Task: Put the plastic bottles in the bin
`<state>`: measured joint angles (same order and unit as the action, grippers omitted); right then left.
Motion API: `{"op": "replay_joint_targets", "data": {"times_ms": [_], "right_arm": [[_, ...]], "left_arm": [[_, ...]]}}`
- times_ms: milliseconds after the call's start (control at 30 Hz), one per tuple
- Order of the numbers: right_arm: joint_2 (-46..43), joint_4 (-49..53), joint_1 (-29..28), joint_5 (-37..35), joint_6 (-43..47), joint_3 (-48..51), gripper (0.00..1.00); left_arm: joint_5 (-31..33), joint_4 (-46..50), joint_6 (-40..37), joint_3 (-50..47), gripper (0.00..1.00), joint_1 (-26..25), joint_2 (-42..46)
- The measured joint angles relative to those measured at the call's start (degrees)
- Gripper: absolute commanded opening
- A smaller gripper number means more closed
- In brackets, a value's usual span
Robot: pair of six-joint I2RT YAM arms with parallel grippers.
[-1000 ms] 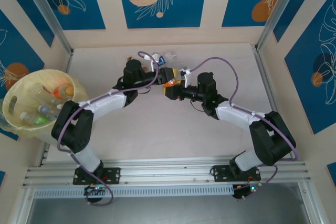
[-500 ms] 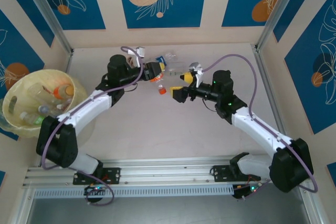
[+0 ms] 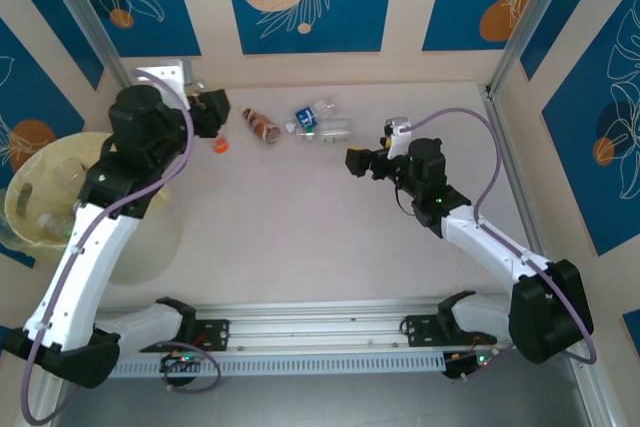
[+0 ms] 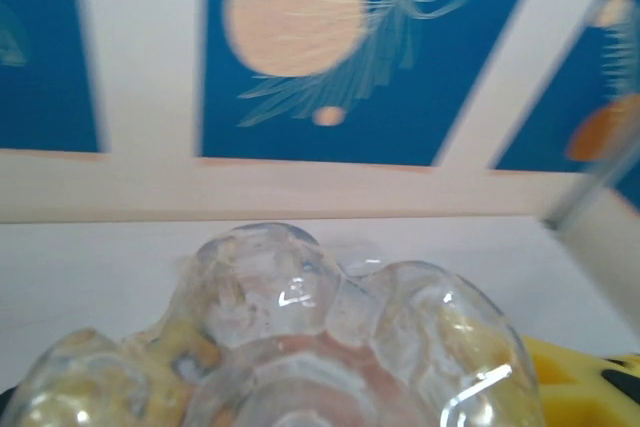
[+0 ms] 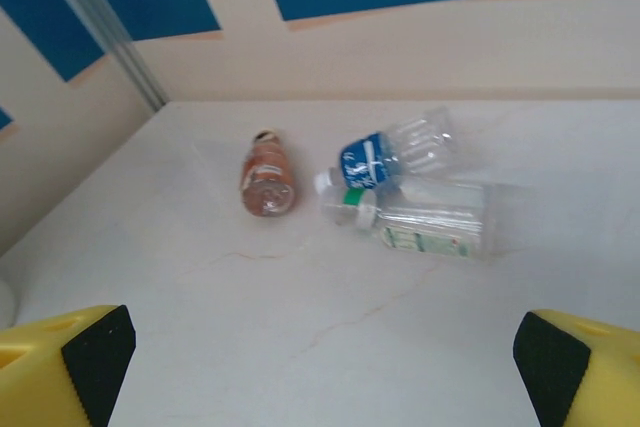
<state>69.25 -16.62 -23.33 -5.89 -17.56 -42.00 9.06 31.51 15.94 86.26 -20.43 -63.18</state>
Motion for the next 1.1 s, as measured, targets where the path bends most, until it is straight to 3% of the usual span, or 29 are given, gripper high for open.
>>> {"op": "replay_joint_targets", "data": {"times_ms": [133, 300, 533, 733, 1000, 1100], "right_arm": [[2.1, 0.2, 0.1, -1.0, -0.7, -0.4, 0.99], [4.2, 0.2, 0.1, -1.8, -1.0, -1.2, 1.00], [8.1, 1.0, 0.1, -1.8, -1.6, -5.1, 0.99], [10.8, 1.1, 0.1, -1.6, -2.0, -6.9, 0.99], [13.2, 2.5, 0.2, -0.9, -2.0, -9.3, 1.00], [13.9, 2.8, 0.2, -0.1, -2.0, -9.9, 0.99]], "left_arm": [[9.9, 6.9, -2.9, 1.8, 0.32, 3.1, 1.4], [21.6, 8.6, -6.2, 1.4, 0.34, 9.3, 3.1], [28.0, 8.4, -8.2, 0.2, 0.35, 18.2, 4.5], [23.7, 10.1, -6.9, -1.6, 0.36, 28.4, 4.2], [14.0, 18.0, -0.4, -3.8, 0.41, 31.5, 4.5], [9.7, 20.7, 1.7, -4.9, 0.52, 34.0, 4.5]]}}
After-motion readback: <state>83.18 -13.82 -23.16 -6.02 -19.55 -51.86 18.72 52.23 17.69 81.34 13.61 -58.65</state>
